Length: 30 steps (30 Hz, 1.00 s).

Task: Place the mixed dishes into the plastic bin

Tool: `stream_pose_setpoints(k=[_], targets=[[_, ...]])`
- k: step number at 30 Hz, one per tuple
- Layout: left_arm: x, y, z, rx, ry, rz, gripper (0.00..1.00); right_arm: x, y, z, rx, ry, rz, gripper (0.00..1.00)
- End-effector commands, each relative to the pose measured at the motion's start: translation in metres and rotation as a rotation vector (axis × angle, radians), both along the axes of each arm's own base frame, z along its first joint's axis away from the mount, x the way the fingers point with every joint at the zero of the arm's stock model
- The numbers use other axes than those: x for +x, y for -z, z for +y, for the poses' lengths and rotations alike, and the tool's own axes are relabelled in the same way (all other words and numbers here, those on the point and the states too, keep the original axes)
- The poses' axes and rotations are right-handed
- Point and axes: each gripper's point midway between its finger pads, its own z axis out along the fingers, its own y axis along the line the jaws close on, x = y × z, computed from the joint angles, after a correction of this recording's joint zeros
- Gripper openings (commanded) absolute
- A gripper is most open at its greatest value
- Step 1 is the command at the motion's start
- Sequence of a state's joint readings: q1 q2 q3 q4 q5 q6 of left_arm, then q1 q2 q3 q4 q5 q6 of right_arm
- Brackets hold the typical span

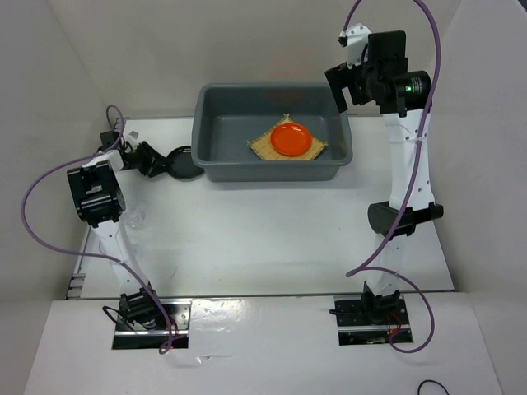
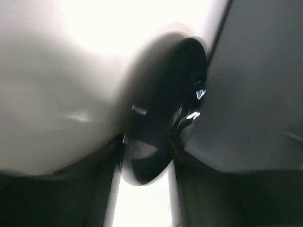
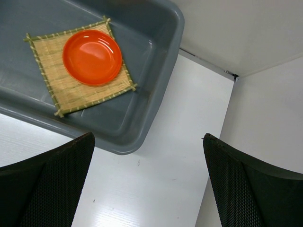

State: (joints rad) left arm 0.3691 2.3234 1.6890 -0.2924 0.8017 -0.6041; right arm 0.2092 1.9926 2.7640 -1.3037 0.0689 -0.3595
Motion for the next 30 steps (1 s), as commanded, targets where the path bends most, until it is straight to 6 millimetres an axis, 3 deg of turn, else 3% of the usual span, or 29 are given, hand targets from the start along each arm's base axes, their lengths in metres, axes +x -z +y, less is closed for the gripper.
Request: stream_pose_setpoints(k=[1, 9, 12, 13, 14, 16, 17, 19, 20, 21, 22, 24, 27, 28, 29, 30], targets=[[0.003, 0.009, -0.007, -0.051, 0.027, -0.006, 0.43, 0.001, -0.009, 0.000, 0.003, 0.019, -0.033, 0.99], [0.004, 0.001, -0.017, -0.105, 0.053, -0.008, 0.00, 0.006, -0.004, -0.001, 0.006, 0.019, -0.025, 0.99], [0.008, -0.024, -0.015, -0.096, 0.037, -0.034, 0.00, 0.005, -0.012, -0.002, 0.011, 0.019, -0.047, 0.99], [0.010, -0.029, -0.006, -0.074, 0.004, -0.038, 0.00, 0.005, -0.012, 0.000, 0.015, 0.011, -0.046, 0.99], [0.015, -0.054, -0.002, -0.049, -0.018, -0.068, 0.00, 0.005, -0.012, 0.000, 0.015, 0.011, -0.046, 0.99], [0.019, -0.073, 0.022, 0.023, -0.121, -0.069, 0.00, 0.005, -0.012, 0.000, 0.015, 0.011, -0.046, 0.99], [0.021, -0.108, 0.027, 0.040, -0.175, -0.111, 0.00, 0.005, -0.012, 0.000, 0.015, 0.011, -0.046, 0.99], [0.017, -0.130, 0.040, 0.071, -0.282, -0.114, 0.00, 0.003, -0.018, 0.000, 0.019, 0.011, -0.064, 0.99], [0.017, -0.159, 0.050, 0.108, -0.373, -0.150, 0.00, 0.003, -0.018, 0.001, 0.024, 0.003, -0.063, 0.99], [0.015, -0.173, 0.060, 0.123, -0.427, -0.165, 0.00, 0.003, -0.018, 0.001, 0.024, 0.003, -0.063, 0.99], [0.012, -0.200, 0.063, 0.138, -0.463, -0.215, 0.00, 0.002, -0.021, 0.001, 0.026, 0.003, -0.074, 0.99], [0.014, -0.234, 0.067, 0.122, -0.521, -0.271, 0.00, 0.002, -0.021, 0.003, 0.030, -0.005, -0.073, 0.99], [0.028, -0.303, 0.029, 0.098, -0.451, -0.440, 0.00, 0.002, -0.021, 0.006, 0.040, -0.024, -0.071, 0.99], [0.036, -0.312, -0.004, 0.086, -0.391, -0.456, 0.00, 0.002, -0.021, 0.006, 0.040, -0.024, -0.070, 0.99], [0.040, -0.347, -0.022, 0.090, -0.342, -0.547, 0.00, 0.001, -0.024, 0.006, 0.042, -0.024, -0.081, 0.99], [0.045, -0.354, -0.040, 0.106, -0.297, -0.569, 0.00, 0.001, -0.024, 0.008, 0.047, -0.034, -0.080, 0.99]])
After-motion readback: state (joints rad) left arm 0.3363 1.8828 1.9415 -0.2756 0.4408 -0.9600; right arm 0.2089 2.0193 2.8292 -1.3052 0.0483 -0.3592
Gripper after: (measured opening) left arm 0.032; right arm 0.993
